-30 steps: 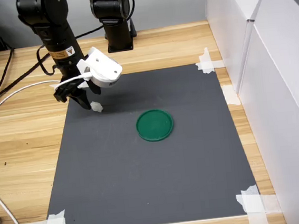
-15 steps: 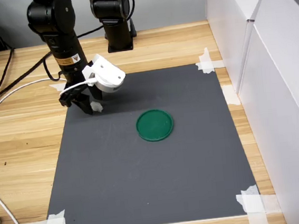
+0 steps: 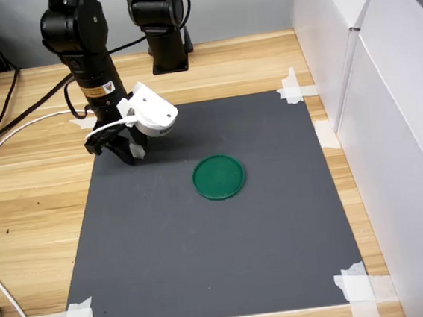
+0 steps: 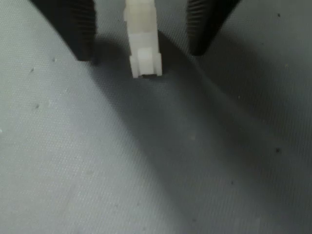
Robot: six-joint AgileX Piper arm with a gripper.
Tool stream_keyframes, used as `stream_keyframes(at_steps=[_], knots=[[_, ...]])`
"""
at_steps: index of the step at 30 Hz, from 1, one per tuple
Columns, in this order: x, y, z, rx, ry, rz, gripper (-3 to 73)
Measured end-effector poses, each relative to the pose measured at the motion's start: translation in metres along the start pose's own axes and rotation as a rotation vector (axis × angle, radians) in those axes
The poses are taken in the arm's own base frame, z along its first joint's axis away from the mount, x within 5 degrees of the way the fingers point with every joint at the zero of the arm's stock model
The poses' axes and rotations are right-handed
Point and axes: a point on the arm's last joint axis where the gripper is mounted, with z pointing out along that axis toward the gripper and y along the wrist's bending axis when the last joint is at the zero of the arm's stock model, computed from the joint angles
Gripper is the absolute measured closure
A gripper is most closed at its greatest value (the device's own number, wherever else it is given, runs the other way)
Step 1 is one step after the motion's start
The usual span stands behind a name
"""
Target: Grasp a white terminal and put it in the green lid.
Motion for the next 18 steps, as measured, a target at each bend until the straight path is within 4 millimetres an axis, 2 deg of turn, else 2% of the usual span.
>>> stream_keyframes(at_steps=[4, 8, 13, 18], knots=[[0.0, 0.0, 0.0, 0.0, 0.0, 0.0, 39.9], [0.0, 0.0, 0.0, 0.0, 0.0, 0.0, 58.9], [0.0, 0.0, -0.001, 0.005, -0.001, 0.013, 60.5], [-0.003, 0.0, -0.017, 0.043, -0.025, 0.049, 60.5]])
